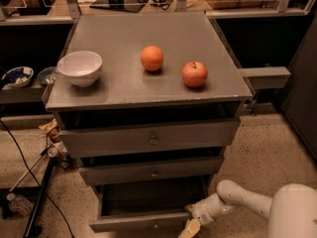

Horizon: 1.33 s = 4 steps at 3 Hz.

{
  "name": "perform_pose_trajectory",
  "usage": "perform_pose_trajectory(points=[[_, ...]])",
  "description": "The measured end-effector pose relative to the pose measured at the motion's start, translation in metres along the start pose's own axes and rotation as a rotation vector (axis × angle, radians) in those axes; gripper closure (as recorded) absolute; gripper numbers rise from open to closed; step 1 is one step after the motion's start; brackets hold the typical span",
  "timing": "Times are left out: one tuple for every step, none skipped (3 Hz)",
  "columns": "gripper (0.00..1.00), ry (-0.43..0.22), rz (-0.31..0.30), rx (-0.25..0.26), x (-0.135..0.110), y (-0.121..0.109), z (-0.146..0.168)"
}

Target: Open bottom drawer

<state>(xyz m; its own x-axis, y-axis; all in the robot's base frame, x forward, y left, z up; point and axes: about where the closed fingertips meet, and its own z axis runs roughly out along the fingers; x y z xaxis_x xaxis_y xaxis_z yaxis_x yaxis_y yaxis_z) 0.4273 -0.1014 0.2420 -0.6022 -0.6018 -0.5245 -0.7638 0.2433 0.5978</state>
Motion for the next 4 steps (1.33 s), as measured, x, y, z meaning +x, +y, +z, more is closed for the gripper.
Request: perform_pose_trajectory(points=[[0.00, 0.000, 0.000, 0.000, -0.0011, -0.0012, -0.0002], [0.00, -0.003, 0.014, -0.012, 0.0026, 0.0008, -0.0002], [0.00, -0.004, 0.015, -0.013, 0.0013, 0.0009, -0.0008], [0.00, -0.004, 0.015, -0.019, 0.0014, 0.0032, -0.0013]])
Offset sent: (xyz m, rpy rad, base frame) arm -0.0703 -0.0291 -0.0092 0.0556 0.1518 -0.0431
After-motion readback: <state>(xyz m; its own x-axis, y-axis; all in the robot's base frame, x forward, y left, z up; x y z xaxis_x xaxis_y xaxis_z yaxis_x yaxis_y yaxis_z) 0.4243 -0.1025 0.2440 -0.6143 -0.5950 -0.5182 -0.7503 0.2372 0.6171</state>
